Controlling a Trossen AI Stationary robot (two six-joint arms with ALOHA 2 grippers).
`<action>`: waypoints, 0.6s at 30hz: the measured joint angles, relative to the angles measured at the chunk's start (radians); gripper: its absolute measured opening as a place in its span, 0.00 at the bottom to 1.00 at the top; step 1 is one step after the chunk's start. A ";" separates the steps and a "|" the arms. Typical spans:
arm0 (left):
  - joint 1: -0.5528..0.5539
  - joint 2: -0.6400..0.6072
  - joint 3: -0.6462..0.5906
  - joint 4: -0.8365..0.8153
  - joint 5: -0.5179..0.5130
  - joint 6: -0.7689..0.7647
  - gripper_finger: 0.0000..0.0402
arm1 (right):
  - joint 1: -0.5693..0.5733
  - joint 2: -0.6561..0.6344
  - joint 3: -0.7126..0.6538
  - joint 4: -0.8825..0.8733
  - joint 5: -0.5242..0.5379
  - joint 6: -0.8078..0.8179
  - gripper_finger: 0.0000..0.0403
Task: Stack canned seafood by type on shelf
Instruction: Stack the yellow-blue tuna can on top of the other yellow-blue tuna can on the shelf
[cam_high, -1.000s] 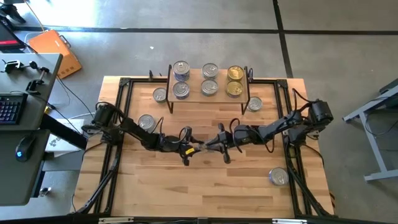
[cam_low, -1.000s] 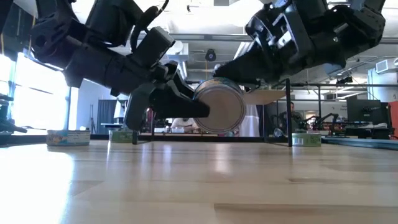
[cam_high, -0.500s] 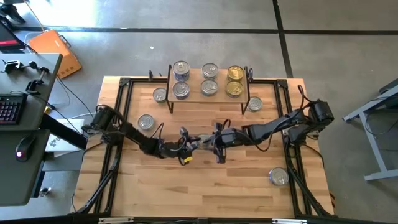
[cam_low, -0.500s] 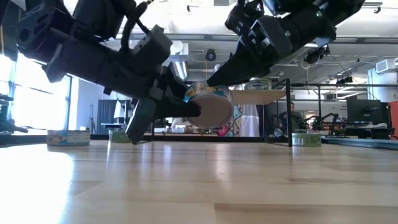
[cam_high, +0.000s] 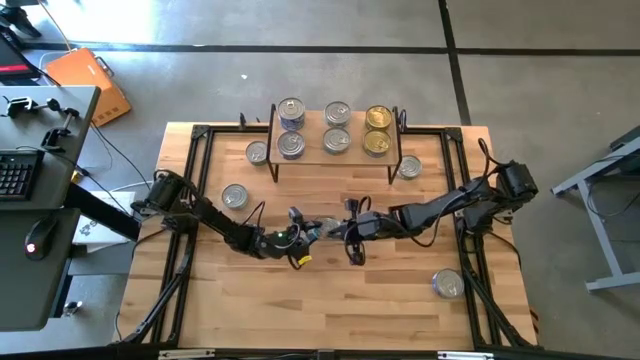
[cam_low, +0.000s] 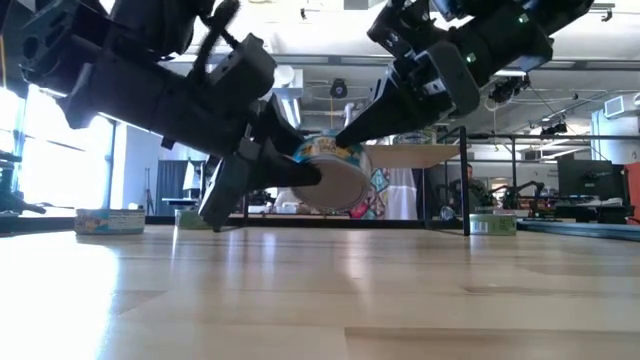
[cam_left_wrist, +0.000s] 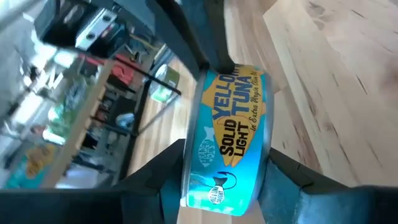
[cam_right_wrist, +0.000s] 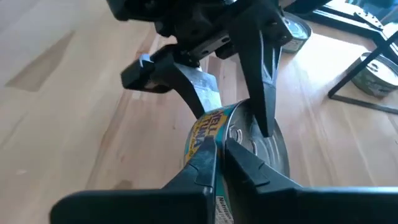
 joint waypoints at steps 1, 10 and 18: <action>0.000 -0.004 0.000 -0.017 -0.001 -0.032 0.40 | 0.003 0.001 -0.001 -0.002 0.001 0.002 0.01; 0.004 -0.007 -0.046 -0.140 -0.052 -0.270 0.52 | 0.034 0.004 -0.005 -0.107 -0.047 0.060 0.00; 0.005 -0.009 -0.079 -0.131 -0.036 -0.328 0.47 | 0.027 0.004 -0.005 -0.034 -0.063 0.138 0.00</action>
